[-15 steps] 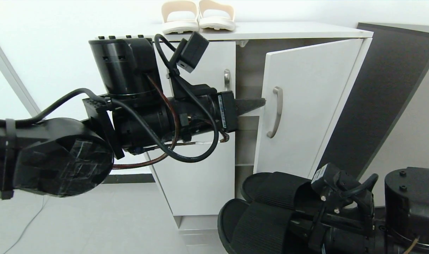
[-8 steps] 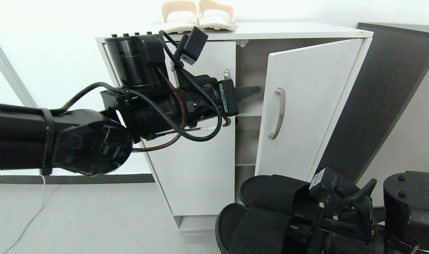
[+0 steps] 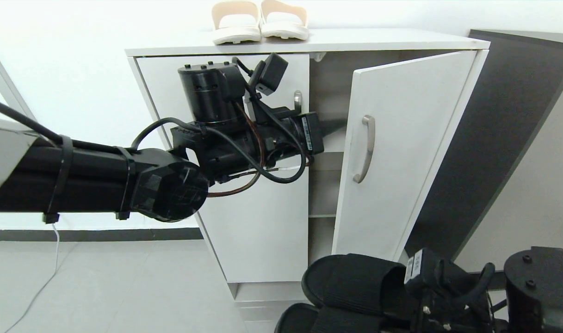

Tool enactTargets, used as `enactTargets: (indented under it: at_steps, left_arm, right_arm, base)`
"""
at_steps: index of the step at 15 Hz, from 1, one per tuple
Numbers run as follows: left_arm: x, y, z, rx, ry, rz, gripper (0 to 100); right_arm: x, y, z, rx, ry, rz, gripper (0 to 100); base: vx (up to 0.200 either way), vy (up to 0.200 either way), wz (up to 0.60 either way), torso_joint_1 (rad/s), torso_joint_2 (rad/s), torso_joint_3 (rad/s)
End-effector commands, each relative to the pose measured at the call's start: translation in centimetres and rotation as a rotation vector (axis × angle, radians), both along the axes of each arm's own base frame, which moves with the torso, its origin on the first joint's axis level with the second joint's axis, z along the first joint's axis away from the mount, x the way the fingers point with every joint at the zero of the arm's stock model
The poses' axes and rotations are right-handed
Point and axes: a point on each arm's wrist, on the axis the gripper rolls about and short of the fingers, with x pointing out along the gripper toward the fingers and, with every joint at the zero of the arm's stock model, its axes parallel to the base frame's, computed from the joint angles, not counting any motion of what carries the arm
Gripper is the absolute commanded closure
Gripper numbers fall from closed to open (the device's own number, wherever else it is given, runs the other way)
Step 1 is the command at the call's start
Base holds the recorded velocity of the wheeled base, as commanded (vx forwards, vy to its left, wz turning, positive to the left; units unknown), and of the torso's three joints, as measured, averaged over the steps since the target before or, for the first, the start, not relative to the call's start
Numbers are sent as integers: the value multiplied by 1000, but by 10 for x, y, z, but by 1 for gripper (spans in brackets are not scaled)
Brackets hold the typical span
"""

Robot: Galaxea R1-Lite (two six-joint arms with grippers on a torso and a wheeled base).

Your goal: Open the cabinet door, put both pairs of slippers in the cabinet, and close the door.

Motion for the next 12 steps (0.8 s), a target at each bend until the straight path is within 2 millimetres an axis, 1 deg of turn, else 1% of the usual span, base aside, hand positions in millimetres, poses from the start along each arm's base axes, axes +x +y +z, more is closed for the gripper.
enactTargets:
  at_steps: [1, 3, 4, 7, 8, 9, 10, 11, 12]
  left_arm:
    - [3, 1, -3, 3, 6, 6, 100]
    - [5, 1, -5, 7, 9, 10, 100]
    - [2, -1, -6, 11, 10, 1, 100]
    - [-19, -15, -10, 3, -6, -54, 100]
    - [-30, -25, -9, -12, -22, -79, 100]
    - [-37, -31, -9, -17, -26, -97, 100]
    - [-42, -34, -7, -25, -35, -111, 100]
    - [-42, -34, -6, -30, -39, -111, 100]
    - [-41, -34, -6, -31, -41, -109, 100]
  right_arm:
    - [-8, -4, 0, 8, 8, 48, 100]
    - [-10, -7, -2, 1, 4, 78, 100]
    - [-10, -7, -3, -8, -4, 82, 100]
    - [-10, -7, -6, -18, 0, 83, 100]
    - [-10, -7, -6, -20, 2, 83, 100]
    - [-10, -7, -6, -20, 2, 83, 100]
    - [-10, -7, -6, -20, 2, 83, 100]
    - [-10, -7, -6, -20, 2, 83, 100]
    - [-10, -7, -6, -21, 1, 82, 100]
  base:
    - [-200, 0, 0, 7, 7, -2]
    - [-200, 0, 0, 7, 0, 5]
    - [-200, 0, 0, 7, -2, 2]
    - [-200, 0, 0, -1, 2, 5]
    - [-200, 0, 0, 2, 2, 7]
    - [-200, 0, 0, 2, 2, 7]
    - [-200, 0, 0, 7, 2, 7]
    - [-200, 0, 0, 7, 2, 2]
    - [0, 0, 0, 0, 0, 0]
